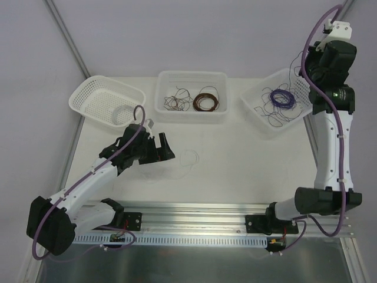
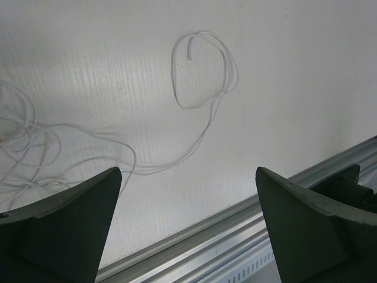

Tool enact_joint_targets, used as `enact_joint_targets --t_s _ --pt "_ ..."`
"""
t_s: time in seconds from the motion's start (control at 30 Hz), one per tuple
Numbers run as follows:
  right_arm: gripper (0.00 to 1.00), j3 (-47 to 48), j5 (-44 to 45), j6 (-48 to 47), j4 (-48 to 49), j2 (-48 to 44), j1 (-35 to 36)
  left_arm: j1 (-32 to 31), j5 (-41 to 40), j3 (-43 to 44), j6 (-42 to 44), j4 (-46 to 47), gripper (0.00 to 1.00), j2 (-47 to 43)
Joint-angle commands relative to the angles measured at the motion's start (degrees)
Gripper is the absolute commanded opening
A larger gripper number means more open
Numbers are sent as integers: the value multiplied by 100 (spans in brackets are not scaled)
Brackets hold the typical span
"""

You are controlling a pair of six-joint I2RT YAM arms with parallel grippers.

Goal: Untangle the cables

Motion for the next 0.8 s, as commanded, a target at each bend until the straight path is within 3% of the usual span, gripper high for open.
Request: enact_joint_targets --t_s 0.0,0.13,0.23,0.37,0.43,0.6,0.77 --pt "1 139 -310 494 791 632 -335 41 264 203 244 -57 99 -355" --pt "1 385 -214 652 967 1512 -651 32 290 124 331 -48 99 -706" --pt "9 481 -266 739 1011 2249 -792 41 281 -8 463 -48 99 -838" --pt "33 483 -626 889 572 2770 -871 41 211 -201 481 -57 99 -856" --pt "36 159 -731 986 615 2587 -871 32 211 -227 472 -57 99 -795" --pt "61 -1158 -1285 1320 774 1629 -845 32 158 -263 437 -57 99 -611" --pt "83 -2100 -1716 1391 335 348 -529 41 -61 -324 200 -66 99 -417"
